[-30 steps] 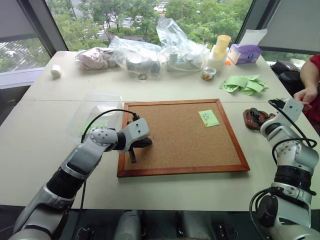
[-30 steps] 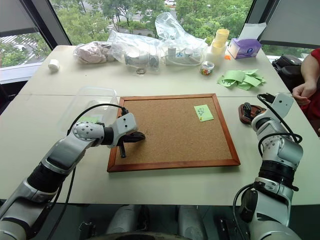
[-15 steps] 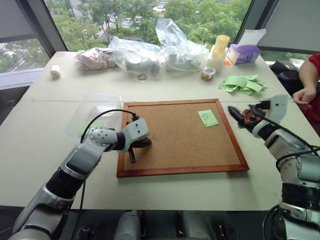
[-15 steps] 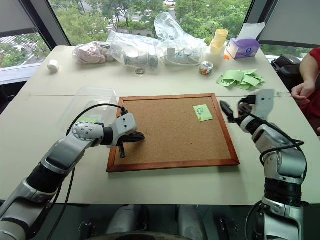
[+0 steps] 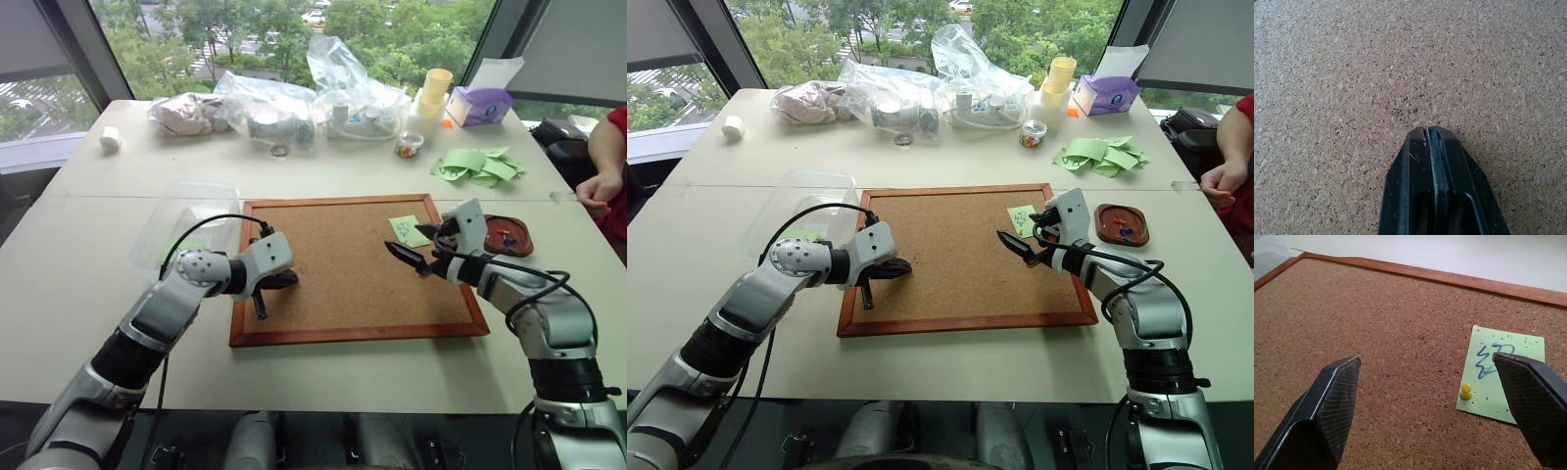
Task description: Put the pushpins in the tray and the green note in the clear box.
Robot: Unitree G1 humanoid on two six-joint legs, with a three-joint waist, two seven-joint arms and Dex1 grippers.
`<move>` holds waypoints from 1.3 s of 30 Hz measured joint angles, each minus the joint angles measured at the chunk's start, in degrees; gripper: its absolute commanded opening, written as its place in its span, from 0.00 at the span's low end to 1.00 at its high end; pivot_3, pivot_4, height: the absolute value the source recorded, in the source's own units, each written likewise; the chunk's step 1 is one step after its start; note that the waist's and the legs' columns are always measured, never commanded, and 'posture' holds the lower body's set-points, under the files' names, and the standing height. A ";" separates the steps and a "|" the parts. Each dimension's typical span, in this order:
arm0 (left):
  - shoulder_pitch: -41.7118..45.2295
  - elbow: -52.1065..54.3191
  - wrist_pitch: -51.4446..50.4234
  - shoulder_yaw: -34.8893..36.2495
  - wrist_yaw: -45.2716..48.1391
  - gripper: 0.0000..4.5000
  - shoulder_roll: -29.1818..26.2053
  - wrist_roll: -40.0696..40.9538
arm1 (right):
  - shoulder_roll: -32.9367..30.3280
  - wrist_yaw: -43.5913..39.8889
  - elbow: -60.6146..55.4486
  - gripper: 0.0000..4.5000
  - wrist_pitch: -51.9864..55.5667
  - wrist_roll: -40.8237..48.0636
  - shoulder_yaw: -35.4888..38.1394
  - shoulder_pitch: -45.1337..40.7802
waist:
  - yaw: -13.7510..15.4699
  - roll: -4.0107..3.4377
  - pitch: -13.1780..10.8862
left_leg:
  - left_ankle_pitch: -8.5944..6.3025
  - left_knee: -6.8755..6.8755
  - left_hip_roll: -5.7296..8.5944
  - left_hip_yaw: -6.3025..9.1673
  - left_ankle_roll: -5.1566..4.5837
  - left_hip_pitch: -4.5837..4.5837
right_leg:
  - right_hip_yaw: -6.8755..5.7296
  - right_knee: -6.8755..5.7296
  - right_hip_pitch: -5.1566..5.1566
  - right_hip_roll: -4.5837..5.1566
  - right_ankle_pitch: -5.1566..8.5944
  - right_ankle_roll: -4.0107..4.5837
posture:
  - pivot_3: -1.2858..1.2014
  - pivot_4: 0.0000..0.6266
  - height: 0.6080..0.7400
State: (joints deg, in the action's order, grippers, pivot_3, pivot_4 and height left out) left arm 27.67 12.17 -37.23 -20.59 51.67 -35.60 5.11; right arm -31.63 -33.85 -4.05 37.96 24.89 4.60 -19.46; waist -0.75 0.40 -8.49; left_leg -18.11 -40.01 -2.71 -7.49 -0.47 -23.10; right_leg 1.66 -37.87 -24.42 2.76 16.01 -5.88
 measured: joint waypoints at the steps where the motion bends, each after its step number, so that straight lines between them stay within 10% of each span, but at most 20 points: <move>1: -0.05 0.01 -0.03 0.03 -0.03 0.00 -0.01 -0.01 | 0.51 -0.13 0.85 0.99 -0.25 -0.14 -0.10 -0.21 | -0.01 0.00 0.00 | 0.00 0.00 0.00 0.00 0.00 0.00 | 0.00 0.00 0.00 0.00 0.00 0.00 | 0.52 0.24 0.96; 7: -0.33 0.32 -0.10 0.04 -0.54 0.00 0.04 -0.03 | 1.78 0.28 6.62 0.93 -1.76 -2.92 -1.85 -2.31 | -0.03 0.02 0.01 | 0.05 0.00 -0.01 -0.01 0.08 0.01 | 0.00 0.00 0.01 0.01 0.00 0.00 | 0.52 0.24 0.96; 16: -0.35 0.32 -0.06 0.03 -0.57 0.00 0.01 -0.05 | 2.27 0.99 9.14 0.03 -3.21 -5.35 -1.04 -2.76 | -0.04 0.04 0.03 | 0.08 0.00 -0.01 0.00 0.15 0.03 | 0.00 0.00 0.03 -0.01 0.00 0.00 | 0.52 0.24 0.96; 39: -0.35 0.42 0.49 0.01 0.96 0.00 -1.41 0.04 | -0.36 0.64 -8.67 0.01 -7.31 -4.29 4.02 0.54 | -0.15 0.07 0.06 | 0.05 0.01 -0.02 -0.01 0.09 0.04 | 0.00 -0.01 0.01 -0.03 0.00 0.00 | 0.52 0.24 0.96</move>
State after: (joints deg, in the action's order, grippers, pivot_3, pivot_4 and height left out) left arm 27.32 12.59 -36.74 -20.57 52.63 -37.01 5.15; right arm -31.99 -33.21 -12.72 30.65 20.59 8.62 -18.92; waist -0.90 0.47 -8.43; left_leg -18.06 -40.00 -2.73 -7.49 -0.38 -23.07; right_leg 1.66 -37.88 -24.41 2.73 16.01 -5.88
